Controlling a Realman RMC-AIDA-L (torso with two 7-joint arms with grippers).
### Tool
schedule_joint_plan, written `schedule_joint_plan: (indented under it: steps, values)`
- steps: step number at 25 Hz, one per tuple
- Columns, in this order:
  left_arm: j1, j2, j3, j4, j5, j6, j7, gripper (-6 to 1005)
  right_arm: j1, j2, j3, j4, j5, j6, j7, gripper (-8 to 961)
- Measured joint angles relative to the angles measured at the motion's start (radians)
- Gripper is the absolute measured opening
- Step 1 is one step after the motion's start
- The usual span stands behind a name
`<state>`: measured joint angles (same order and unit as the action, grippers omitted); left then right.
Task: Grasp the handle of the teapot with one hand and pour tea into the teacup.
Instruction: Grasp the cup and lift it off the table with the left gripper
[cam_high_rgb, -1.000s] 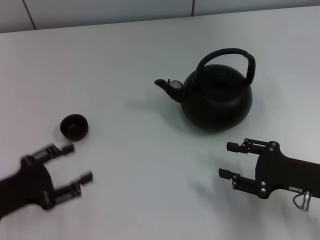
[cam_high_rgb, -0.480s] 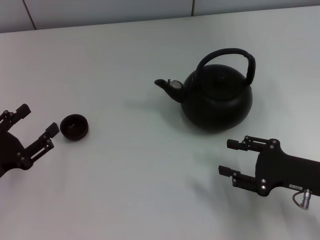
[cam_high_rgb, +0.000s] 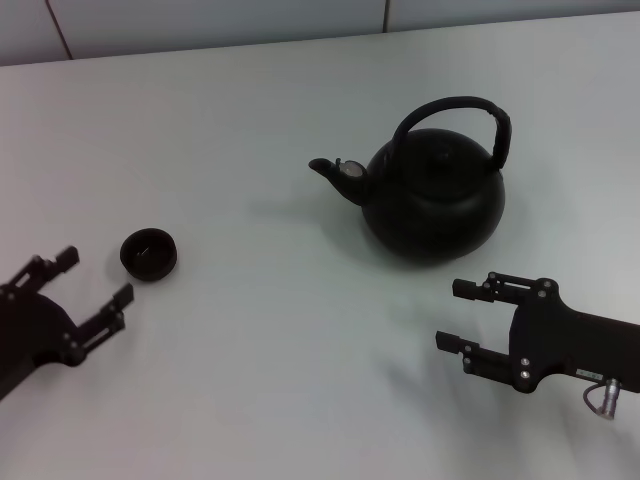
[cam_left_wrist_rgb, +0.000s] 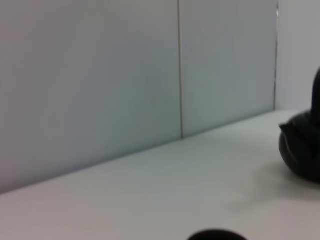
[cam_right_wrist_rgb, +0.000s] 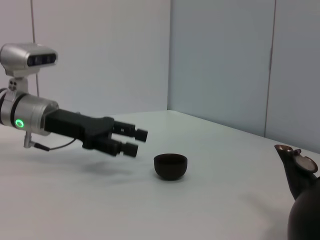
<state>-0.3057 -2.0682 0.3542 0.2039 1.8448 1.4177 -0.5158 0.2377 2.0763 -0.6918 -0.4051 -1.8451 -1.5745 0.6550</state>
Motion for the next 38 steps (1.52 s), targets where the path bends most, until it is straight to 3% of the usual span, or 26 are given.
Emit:
schedule_joint_plan:
  steps: [2, 11, 29, 38]
  values:
    - [-0.003, -0.001, 0.036, -0.006, 0.000, -0.045, 0.005, 741, 0.000, 0.000, 0.000, 0.001, 0.000, 0.000, 0.000, 580]
    - [-0.015, -0.002, 0.039, -0.016, -0.001, -0.056, 0.005, 731, 0.000, 0.000, 0.000, 0.003, 0.000, 0.002, 0.000, 576]
    - [-0.133, -0.004, 0.032, -0.093, -0.007, -0.211, 0.005, 712, 0.000, 0.000, 0.009, 0.005, 0.000, 0.000, 0.000, 567]
    - [-0.151, -0.005, 0.038, -0.104, -0.007, -0.238, 0.005, 702, 0.000, 0.000, 0.014, 0.005, 0.000, -0.005, 0.000, 563]
